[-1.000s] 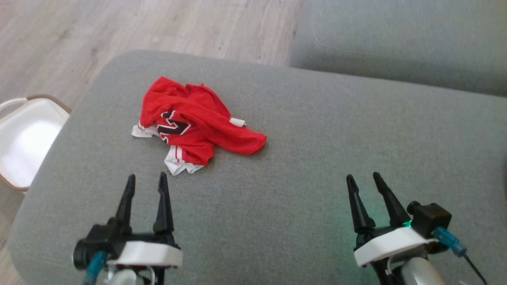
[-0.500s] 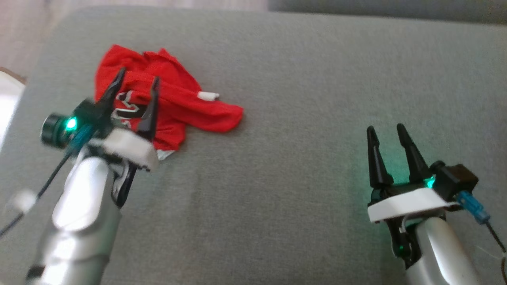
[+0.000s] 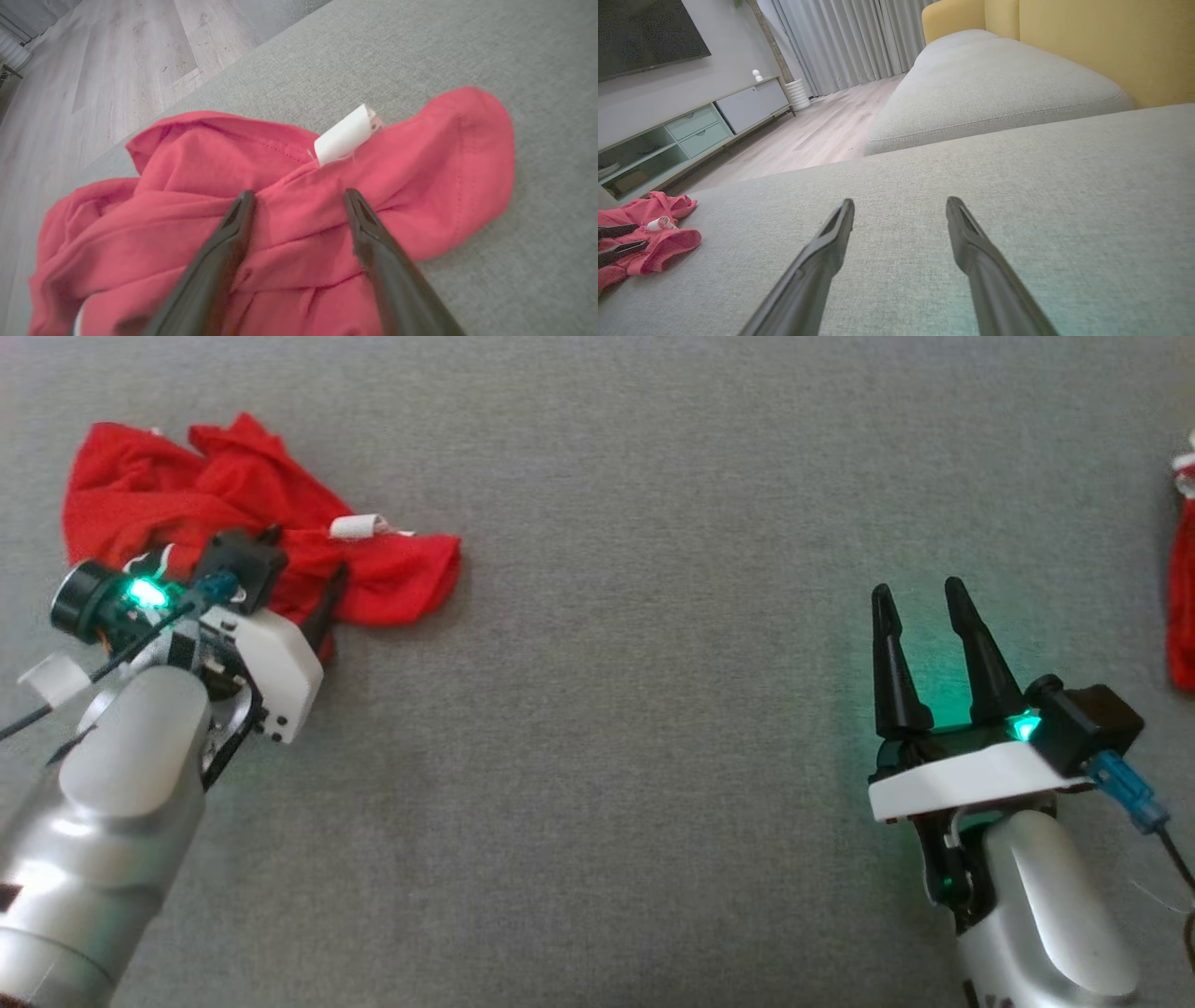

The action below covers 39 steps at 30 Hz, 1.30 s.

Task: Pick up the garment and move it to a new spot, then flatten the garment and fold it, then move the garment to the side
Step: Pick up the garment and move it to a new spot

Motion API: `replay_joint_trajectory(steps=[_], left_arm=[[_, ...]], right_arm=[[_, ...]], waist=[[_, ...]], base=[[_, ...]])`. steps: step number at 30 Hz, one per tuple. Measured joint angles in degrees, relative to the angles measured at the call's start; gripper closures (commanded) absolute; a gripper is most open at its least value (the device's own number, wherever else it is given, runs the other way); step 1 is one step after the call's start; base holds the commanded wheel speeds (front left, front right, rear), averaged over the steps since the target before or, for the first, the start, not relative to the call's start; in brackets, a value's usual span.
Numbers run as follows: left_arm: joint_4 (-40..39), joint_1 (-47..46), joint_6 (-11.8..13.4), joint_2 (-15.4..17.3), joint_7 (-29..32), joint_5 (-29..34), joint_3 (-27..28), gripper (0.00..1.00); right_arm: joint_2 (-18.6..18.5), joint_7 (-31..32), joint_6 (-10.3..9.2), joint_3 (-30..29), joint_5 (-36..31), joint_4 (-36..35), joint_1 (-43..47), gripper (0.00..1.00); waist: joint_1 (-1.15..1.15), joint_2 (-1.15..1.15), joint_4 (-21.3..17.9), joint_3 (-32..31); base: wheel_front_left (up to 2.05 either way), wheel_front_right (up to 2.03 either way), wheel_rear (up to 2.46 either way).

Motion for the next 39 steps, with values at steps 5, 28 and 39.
replay_joint_trajectory(steps=[5,28,39], left_arm=[[2.0,-0.7,0.0,-0.2,-3.4,-2.8,-2.2,1.00],[-36.8,6.3,7.6,-1.9,-19.2,0.4,14.7,1.00],[-44.3,7.7,6.4,-3.7,-19.2,2.4,18.4,1.00]], right_arm=[[0.0,0.0,0.00,-0.3,0.0,0.0,0.0,0.00],[0.0,0.0,0.00,-0.3,1.5,2.1,1.9,0.00],[0.0,0.0,0.00,0.5,2.6,2.1,2.8,0.00]], waist=[[-0.01,0.00,-0.6,-0.4],[-0.02,0.00,-0.9,-12.2],[-0.01,0.00,-4.9,-14.1]], base=[[0.00,0.00,0.00],[0.00,0.00,0.00],[0.00,0.00,0.00]])
